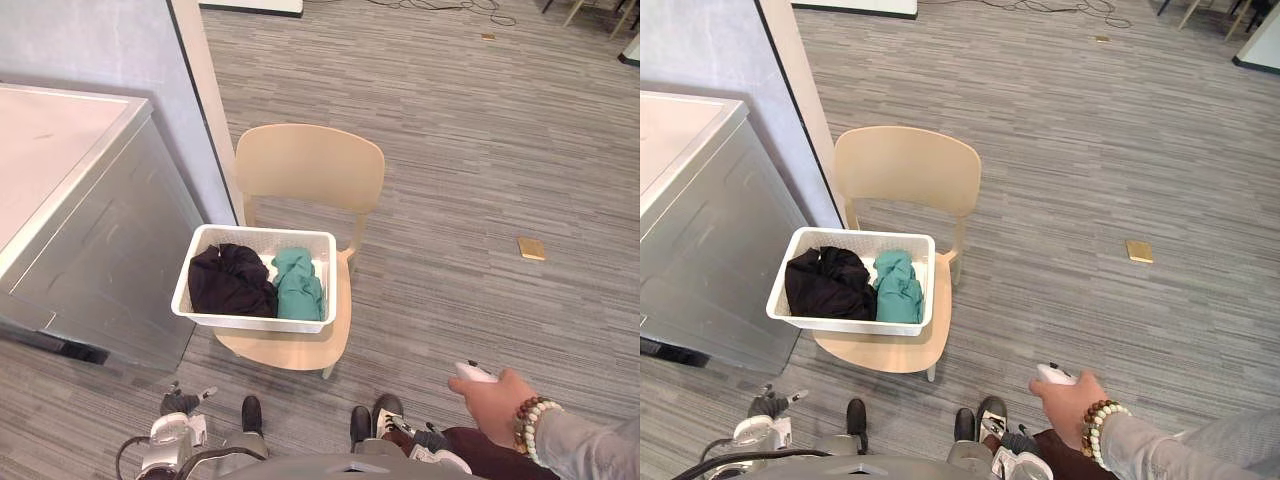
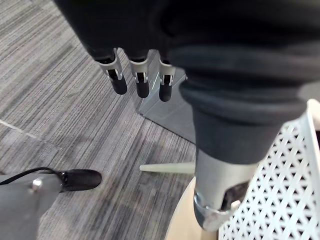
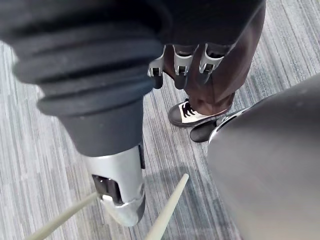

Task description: Pick up the laundry basket with both hands and put the clothes into the washing machine.

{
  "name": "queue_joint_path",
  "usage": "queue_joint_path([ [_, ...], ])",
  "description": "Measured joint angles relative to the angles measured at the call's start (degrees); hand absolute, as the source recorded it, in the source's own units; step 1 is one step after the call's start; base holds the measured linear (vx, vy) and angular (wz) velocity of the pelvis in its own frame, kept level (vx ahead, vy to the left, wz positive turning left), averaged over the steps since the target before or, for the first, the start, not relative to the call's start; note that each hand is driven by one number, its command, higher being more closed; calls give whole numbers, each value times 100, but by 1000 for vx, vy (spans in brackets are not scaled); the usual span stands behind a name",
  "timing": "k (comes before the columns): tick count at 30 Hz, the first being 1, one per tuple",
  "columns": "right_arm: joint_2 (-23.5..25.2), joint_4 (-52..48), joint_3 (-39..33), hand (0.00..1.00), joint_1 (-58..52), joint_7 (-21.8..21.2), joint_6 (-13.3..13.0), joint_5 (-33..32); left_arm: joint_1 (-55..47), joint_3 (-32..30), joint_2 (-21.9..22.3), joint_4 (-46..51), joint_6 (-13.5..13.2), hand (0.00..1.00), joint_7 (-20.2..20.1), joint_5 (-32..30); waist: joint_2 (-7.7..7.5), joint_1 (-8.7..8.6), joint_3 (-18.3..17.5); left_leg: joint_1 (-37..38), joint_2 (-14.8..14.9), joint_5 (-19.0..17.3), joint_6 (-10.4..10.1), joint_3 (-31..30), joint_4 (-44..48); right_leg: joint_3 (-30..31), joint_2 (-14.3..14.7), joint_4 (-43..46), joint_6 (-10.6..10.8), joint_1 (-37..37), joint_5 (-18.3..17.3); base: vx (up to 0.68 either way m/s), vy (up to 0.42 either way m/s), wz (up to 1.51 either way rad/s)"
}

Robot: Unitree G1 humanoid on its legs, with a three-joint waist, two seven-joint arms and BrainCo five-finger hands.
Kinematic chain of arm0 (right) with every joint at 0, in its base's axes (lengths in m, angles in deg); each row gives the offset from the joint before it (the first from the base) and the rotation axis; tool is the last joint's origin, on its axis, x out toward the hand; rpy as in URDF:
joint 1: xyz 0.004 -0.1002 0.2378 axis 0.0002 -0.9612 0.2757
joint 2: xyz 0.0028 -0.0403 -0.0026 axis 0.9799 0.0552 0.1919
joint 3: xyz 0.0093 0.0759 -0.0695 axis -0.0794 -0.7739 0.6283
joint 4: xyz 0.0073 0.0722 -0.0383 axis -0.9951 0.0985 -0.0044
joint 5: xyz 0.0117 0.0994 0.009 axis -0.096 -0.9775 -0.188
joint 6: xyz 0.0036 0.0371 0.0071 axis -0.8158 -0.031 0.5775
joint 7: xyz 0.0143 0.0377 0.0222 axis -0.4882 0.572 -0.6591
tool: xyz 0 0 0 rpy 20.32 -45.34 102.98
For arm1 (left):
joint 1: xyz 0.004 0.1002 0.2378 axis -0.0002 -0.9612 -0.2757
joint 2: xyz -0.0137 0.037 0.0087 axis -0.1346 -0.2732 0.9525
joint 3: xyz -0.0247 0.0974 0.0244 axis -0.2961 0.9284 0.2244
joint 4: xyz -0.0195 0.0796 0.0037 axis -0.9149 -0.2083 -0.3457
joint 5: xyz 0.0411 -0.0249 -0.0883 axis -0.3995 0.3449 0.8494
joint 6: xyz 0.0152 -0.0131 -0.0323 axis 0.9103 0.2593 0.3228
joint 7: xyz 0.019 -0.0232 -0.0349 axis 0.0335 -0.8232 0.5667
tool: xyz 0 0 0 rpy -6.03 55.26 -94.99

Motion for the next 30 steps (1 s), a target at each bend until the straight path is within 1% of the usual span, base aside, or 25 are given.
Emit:
queue_joint_path([
  [2,-7,162,-56,0,81,41,-19,2,12,1,79,-157,-5,0,-36,1,-14,-39,-11,56,2,-32,9,33,0,38,3,-18,6,50,-5,73,-12,-11],
  [6,-7,361,-210,0,176,212,-27,18,22,1,161,-346,-58,0,-49,3,-19,-43,-12,150,-6,-71,35,158,1,115,-2,-47,41,77,26,55,-8,-16],
  [8,-12,391,-217,0,209,217,-30,190,40,3,163,-385,-83,0,-55,2,-28,-78,-4,200,-8,-100,44,161,2,112,-2,-76,44,147,22,49,-4,-1],
  [9,-227,872,-245,0,309,183,-66,200,81,220,235,-781,-211,0,-200,56,30,-178,-61,431,-13,-247,76,209,3,81,-9,-120,59,381,-104,0,0,0],
  [15,-227,878,-245,0,306,172,-67,200,73,218,235,-782,-211,0,-201,43,22,-178,-63,446,-13,-247,76,212,3,85,-9,-118,59,398,-104,0,0,0],
  [21,-244,941,-235,0,286,-48,-81,210,-31,215,237,-794,-211,0,-299,-127,6,-172,-68,651,-12,-262,97,241,2,95,-9,-56,66,557,-156,-23,-1,0],
  [24,-275,1019,-206,0,287,-76,-149,209,-52,186,232,-808,-217,0,-329,-144,2,-155,-70,733,-13,-261,96,189,1,84,-13,39,61,600,-216,-45,0,7],
  [27,-349,1049,-56,0,306,-201,-143,229,-54,84,233,-829,-244,0,-412,-273,5,-112,-96,759,-14,-243,79,20,24,-62,-14,116,53,681,-295,-47,-6,24],
  [29,-382,1063,45,0,328,-243,-144,230,-45,86,233,-824,-246,0,-416,-295,12,-121,-92,626,-18,-173,69,-160,35,-209,-10,140,43,655,-301,-50,-14,49],
  [30,-402,1065,90,0,351,-260,-143,232,-33,87,237,-805,-246,0,-420,-296,27,-121,-77,472,-25,-76,100,-359,35,-391,-8,182,31,634,-296,-73,-24,89],
])
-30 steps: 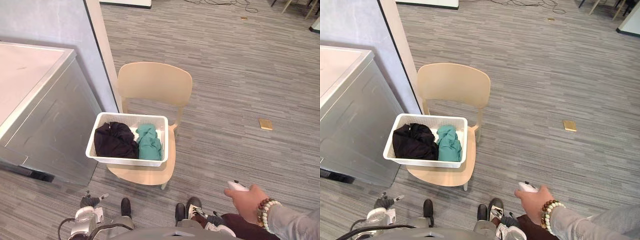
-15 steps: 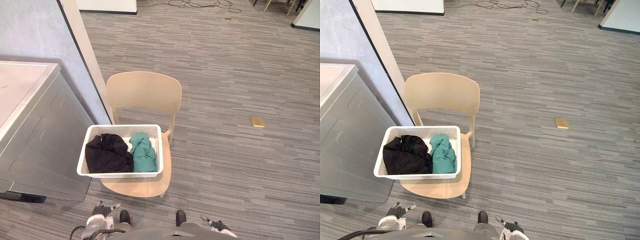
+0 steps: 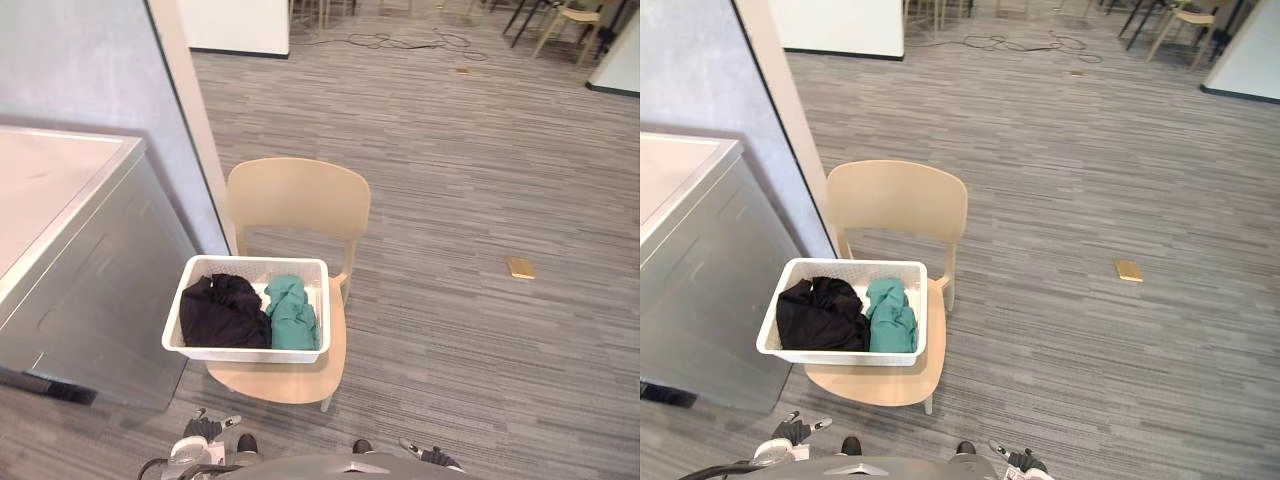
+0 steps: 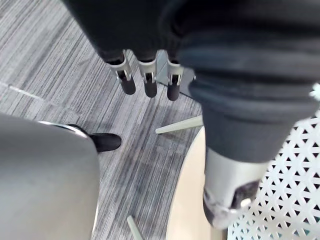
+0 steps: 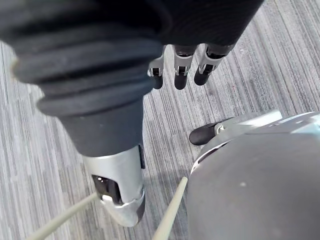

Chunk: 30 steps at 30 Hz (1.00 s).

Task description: Pick up the laundry basket with both hands and put the clothes into the washing machine.

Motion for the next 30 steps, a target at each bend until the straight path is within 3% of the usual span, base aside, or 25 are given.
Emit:
queue_joint_path([
  [3,-90,37,151,0,168,12,-9,4,39,-94,153,205,-12,0,47,28,91,-3,21,-735,0,452,91,-636,52,-678,53,421,-145,-391,-206,-157,-53,128],
  [4,-113,33,221,0,291,14,-24,11,84,-61,160,408,-48,0,53,60,175,-33,79,-1211,-21,982,115,-880,-4,-769,250,622,-579,-762,-409,-234,-56,188],
  [5,-60,29,220,0,258,12,-25,23,160,-55,101,446,-85,0,55,60,62,-130,100,-1385,-73,1013,133,-780,-24,-874,169,514,-714,-783,-320,-219,7,187],
  [6,24,4,51,0,351,10,-54,132,298,-163,118,414,-66,0,74,62,-56,-6,231,-1648,-16,36,659,357,1180,-1265,-20,508,-442,-778,-173,-156,33,152],
  [7,105,-59,-38,0,362,5,-113,210,200,-281,97,469,-75,0,56,69,-168,34,377,-1747,289,-854,995,1340,2824,-1543,-206,695,-440,-653,-168,-132,42,119],
  [8,99,-34,-59,0,333,3,-113,222,177,-277,76,467,-93,0,57,69,-154,51,393,-1609,497,-1130,976,1638,3375,-1695,-261,752,-440,-555,-168,-174,40,107],
  [9,68,-28,-59,0,223,-1,-93,223,80,-256,95,424,-101,0,59,60,-131,41,376,-1197,898,-1489,902,2007,4102,-2034,-370,801,-441,-390,-170,-202,108,104],
  [10,44,-68,-89,0,91,-5,-119,220,11,-201,143,295,-100,0,44,58,3,-19,292,-789,1280,-1665,852,2218,4441,-2344,-488,831,-433,-277,-169,-195,150,109],
  [11,13,-74,-122,0,65,-4,-119,220,5,-198,175,201,-100,0,36,54,71,-64,253,-605,1463,-1693,834,2320,4438,-2464,-567,873,-394,-243,-144,-144,339,123],
  [12,-56,-65,-155,0,23,-6,-115,219,1,-197,257,68,-91,0,26,50,187,-146,176,-278,1749,-1616,725,2562,4177,-2694,-725,979,-249,-261,-54,-66,273,108],
  [13,-91,-59,-203,0,11,-10,-104,217,-2,-191,307,32,-88,0,20,33,257,-180,133,-144,1828,-1402,568,2683,3766,-2820,-811,1020,-163,-301,3,-60,396,148],
  [14,-145,-32,-321,0,9,-9,-93,218,4,-106,380,32,-74,0,2,-69,393,-232,22,-33,1649,-1333,-506,2781,2843,-3051,-999,1105,-10,-457,122,-71,385,145],
  [15,-174,-30,-457,0,33,-20,-81,210,11,37,338,42,-75,0,-16,-158,388,-280,41,-39,1404,-1649,-475,2790,2478,-3180,-1115,1024,-98,-449,277,-118,599,170],
  [16,-103,-10,-558,0,40,-16,-28,212,1,155,200,22,-61,0,-38,-183,280,-256,108,-121,1206,-1851,-405,2616,2333,-3177,-1232,975,-314,-338,480,-120,608,140],
  [17,-48,3,-609,0,-6,-13,10,209,20,196,60,41,-61,0,-52,-219,268,-198,160,-135,1089,-1831,-372,2384,2350,-3139,-1359,1112,-416,-243,680,-75,536,120],
  [18,-44,-8,-674,0,-60,-15,23,209,51,302,-36,28,-59,0,-67,-338,291,-203,173,-10,1056,-1851,-332,2195,2282,-2987,-1432,1434,-426,-210,760,-53,382,102],
  [19,-13,-36,-632,0,-132,-23,20,215,3,403,-156,-12,-63,0,-82,-502,287,-252,166,125,1031,-1818,-241,1993,2093,-2219,-1268,1777,-311,-229,230,-29,200,93],
  [20,18,-80,-594,0,-161,-47,1,218,-11,445,-184,-48,-71,0,-87,-575,249,-325,150,148,937,-1805,-174,1817,1973,-1644,-1144,1993,-518,-325,-153,-69,93,127],
  [22,209,-185,-728,0,-308,-69,-7,213,31,706,-182,-105,-152,0,-133,-754,6,-535,124,-160,196,-1742,172,910,1813,830,-382,1990,-1117,-540,-1425,-63,13,200],
  [23,238,-179,-827,0,-449,-96,19,205,46,714,-104,-117,-168,0,-136,-822,-78,-619,102,-252,20,-1732,206,656,1847,1131,-421,1903,-1176,-327,-1664,19,6,253],
  [24,329,-209,-1200,0,-590,-173,5,16,83,586,26,-143,-189,0,-141,-840,70,-641,151,-367,-172,-1690,277,161,1905,1309,-415,2140,-1075,-196,-1600,57,30,189],
  [26,281,-243,-1125,0,-698,-195,22,-29,69,244,103,-101,-185,0,-134,-840,186,-598,193,-215,-133,-1623,325,-211,1892,1300,-235,3261,-1224,-459,-1337,54,-12,139],
  [27,295,-260,-1088,0,-725,-197,-13,-45,27,22,145,-72,-180,0,-125,-854,257,-576,224,-76,3,-1685,325,-358,1782,1264,-79,3919,-1100,-723,-1429,-3,-110,72],
  [29,367,-321,-921,0,-665,-196,-46,-55,90,-261,121,-116,-127,0,-113,-915,92,-541,216,-48,101,-1619,198,-529,1526,1251,328,3354,-827,-919,-1898,-37,-180,52],
  [30,539,-316,-808,0,-692,-201,-56,-53,232,-373,39,-193,-102,0,-120,-961,-261,-680,118,-155,-57,-1654,108,-488,1682,1283,372,2602,-444,-924,-1914,118,-191,119],
])
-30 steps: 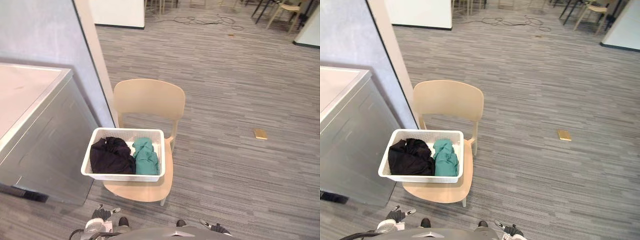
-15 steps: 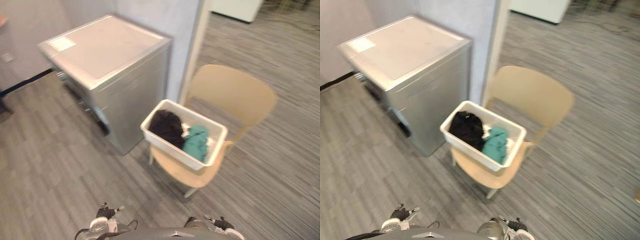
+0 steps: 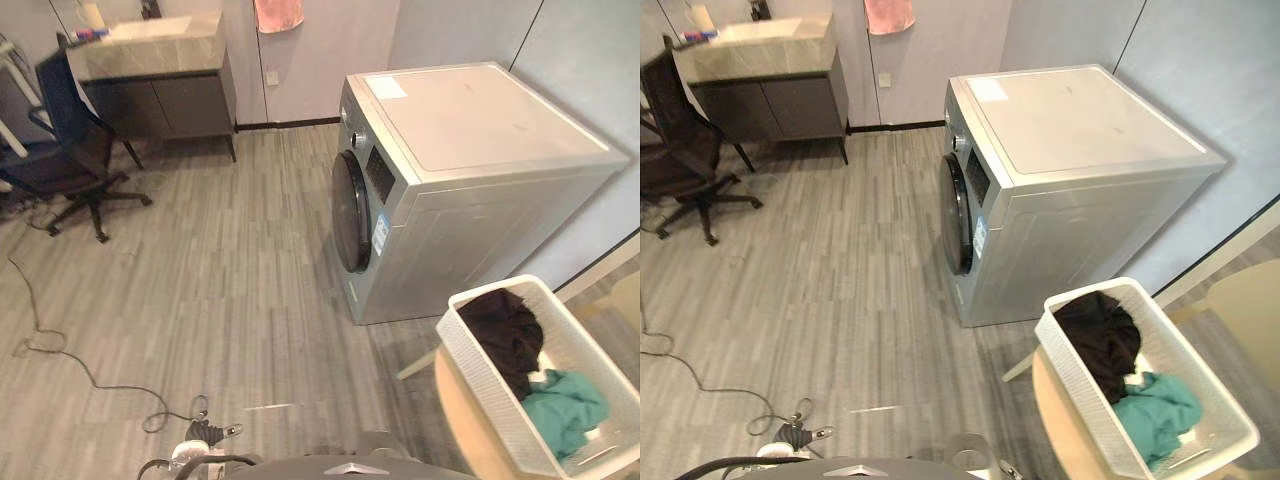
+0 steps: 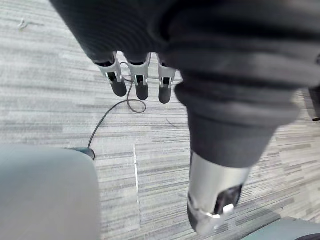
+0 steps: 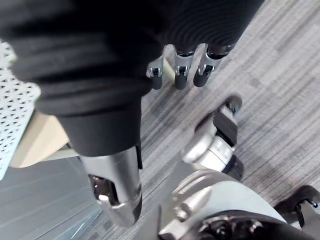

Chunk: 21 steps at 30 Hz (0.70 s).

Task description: Pick up the laundry basket with both hands and put the clothes into the washing machine.

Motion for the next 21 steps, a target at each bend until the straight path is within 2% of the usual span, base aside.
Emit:
queue_joint_path([
  [1,38,20,-127,0,2,7,53,-4,80,14,224,113,23,0,-51,-5,-120,-16,93,-311,-15,-404,265,261,1167,-446,-168,-44,49,99,132,180,-150,126],
  [2,35,-23,-142,0,-39,7,58,-5,124,25,312,178,4,0,-72,-1,-104,12,125,-214,-36,-454,391,268,1299,-540,-157,28,80,159,177,292,-89,77],
  [3,24,-183,-138,0,-76,2,58,7,190,-25,472,215,-6,0,-103,1,109,62,177,202,-100,-488,522,402,1160,-816,-60,827,52,-107,220,190,-97,45],
  [4,-25,-390,-153,0,-7,-22,25,11,241,-199,611,203,31,0,-97,7,283,12,240,509,216,-778,208,402,601,-1155,86,1299,-316,-613,-211,203,-153,22],
  [5,24,-380,-143,0,-33,-17,51,20,238,-251,576,205,32,0,-98,7,140,53,214,638,213,-804,124,501,458,-1308,116,774,-418,-660,-199,197,-180,20],
  [6,145,-415,-109,0,-67,-13,57,20,85,-279,486,178,48,0,-114,9,105,65,173,752,234,-767,97,435,417,-1415,176,444,-428,-494,264,227,-151,0],
  [8,115,-521,-112,0,-90,-15,21,26,-13,-306,609,304,26,0,-117,10,237,43,117,669,397,-737,92,430,761,-1498,336,209,-442,-271,215,226,-126,14],
  [9,79,-621,-92,0,-86,-21,25,27,-39,-312,653,417,29,0,-118,13,254,24,61,429,471,-766,-6,392,1331,-1517,396,125,-403,-179,119,221,-125,12],
  [10,44,-654,-95,0,-91,-26,13,25,-113,-395,715,496,26,0,-112,25,367,26,82,61,584,-713,-178,344,2202,-1531,456,66,-373,-61,61,219,-77,-8],
  [11,-30,-689,-97,0,-94,-25,11,27,-87,-570,765,644,32,0,-111,75,511,44,111,-379,796,-340,-456,370,3412,-1453,567,58,-444,136,25,276,-54,-56],
  [12,-115,-767,-80,0,-109,-19,14,32,-180,-837,806,717,37,0,-94,136,648,131,63,-626,1066,330,-420,519,4265,-1222,712,50,-487,334,-19,305,-5,-105],
  [13,-156,-795,-53,0,-127,-9,13,41,-306,-963,788,732,40,0,-42,156,661,214,10,-711,1248,934,-318,755,4645,-1008,779,23,-503,440,-24,280,22,-125],
  [14,-170,-808,-15,0,-147,4,5,46,-385,-980,758,732,42,0,2,174,695,248,-54,-744,1318,1305,-252,900,4812,-865,794,-38,-517,533,-17,346,67,-122],
  [15,-226,-816,136,0,-126,26,-20,51,-455,-946,685,723,50,0,41,186,719,267,-85,-796,1382,1276,-76,1135,5179,-579,788,-246,-539,768,-10,364,92,-105],
  [16,-256,-761,200,0,-73,46,-46,91,-447,-835,660,711,51,0,72,228,668,271,-78,-890,1409,778,113,1398,5318,-319,713,-483,-528,983,31,364,105,-85],
  [17,-261,-699,230,0,-43,57,-43,140,-439,-810,629,720,50,0,86,245,619,277,-71,-931,1412,524,163,1565,5264,-216,634,-597,-523,1119,75,358,122,-74],
  [18,-252,-555,364,0,23,72,-39,272,-401,-766,518,717,36,0,115,262,427,332,-55,-954,1367,51,238,1953,4915,37,416,-872,-447,1371,145,362,148,-73],
  [19,-245,-423,546,0,110,73,-53,284,-390,-651,393,708,30,0,145,290,257,360,-25,-1038,1228,-227,296,2130,4309,192,169,-1001,-358,1539,196,356,154,-74],
  [20,-250,-357,572,0,172,75,-57,287,-369,-556,348,707,25,0,160,294,216,360,-1,-1095,1161,-279,320,2113,3894,241,78,-997,-303,1569,228,312,184,-70],
  [21,-267,-334,591,0,181,73,-67,358,-332,-374,307,703,9,0,168,321,202,376,4,-1188,1049,-269,312,1954,2878,387,-50,-995,-211,1574,275,282,248,-77],
])
